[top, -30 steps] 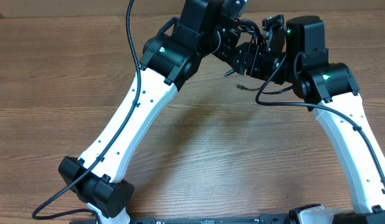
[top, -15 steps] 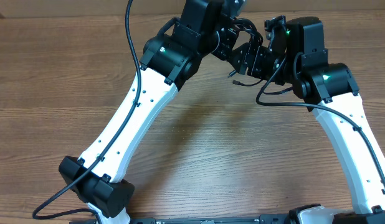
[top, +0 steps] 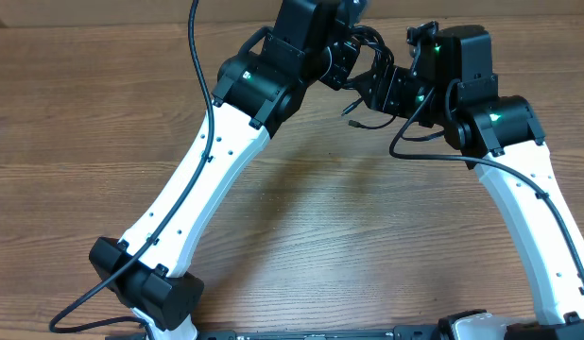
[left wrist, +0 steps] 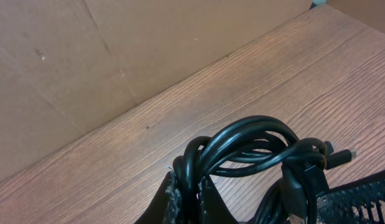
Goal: Untangle cables
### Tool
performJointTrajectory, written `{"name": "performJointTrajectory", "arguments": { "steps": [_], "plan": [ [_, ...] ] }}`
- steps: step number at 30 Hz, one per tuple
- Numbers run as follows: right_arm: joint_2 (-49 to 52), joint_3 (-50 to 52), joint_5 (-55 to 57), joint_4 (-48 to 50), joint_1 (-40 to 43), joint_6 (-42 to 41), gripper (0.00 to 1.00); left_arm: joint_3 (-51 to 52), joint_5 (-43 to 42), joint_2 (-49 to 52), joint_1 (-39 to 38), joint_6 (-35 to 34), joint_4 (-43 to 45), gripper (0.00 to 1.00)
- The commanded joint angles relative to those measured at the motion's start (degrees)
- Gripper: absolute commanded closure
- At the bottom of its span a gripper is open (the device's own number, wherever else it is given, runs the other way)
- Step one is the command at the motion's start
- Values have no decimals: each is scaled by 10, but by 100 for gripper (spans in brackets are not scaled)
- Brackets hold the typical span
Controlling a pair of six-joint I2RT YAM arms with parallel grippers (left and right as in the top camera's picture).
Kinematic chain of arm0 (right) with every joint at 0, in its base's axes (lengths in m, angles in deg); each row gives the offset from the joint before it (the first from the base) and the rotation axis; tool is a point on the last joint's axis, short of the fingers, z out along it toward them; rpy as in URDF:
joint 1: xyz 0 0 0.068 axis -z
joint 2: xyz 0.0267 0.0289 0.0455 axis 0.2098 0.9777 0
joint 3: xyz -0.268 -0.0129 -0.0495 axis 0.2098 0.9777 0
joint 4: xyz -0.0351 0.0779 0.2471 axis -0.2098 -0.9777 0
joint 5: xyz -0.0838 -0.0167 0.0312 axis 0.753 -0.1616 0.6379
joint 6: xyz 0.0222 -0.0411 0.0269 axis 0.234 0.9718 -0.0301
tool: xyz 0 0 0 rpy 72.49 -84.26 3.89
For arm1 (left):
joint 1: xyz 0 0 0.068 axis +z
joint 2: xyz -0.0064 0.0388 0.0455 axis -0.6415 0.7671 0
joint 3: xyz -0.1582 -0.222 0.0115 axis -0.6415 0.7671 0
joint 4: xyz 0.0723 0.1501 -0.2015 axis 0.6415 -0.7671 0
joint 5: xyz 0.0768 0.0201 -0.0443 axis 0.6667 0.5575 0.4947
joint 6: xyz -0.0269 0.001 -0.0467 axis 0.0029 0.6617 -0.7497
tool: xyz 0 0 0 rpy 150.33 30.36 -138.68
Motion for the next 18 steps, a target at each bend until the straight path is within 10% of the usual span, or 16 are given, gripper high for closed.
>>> {"name": "performJointTrajectory", "arguments": {
  "steps": [1,18],
  "plan": [
    [-3,-15,10,4,-2,3,53,-13,2,3,-6,-1,2,96],
    [-3,-15,30,30,-2,3,72,-13,-61,3,-24,-2,1,96]
  ]
}}
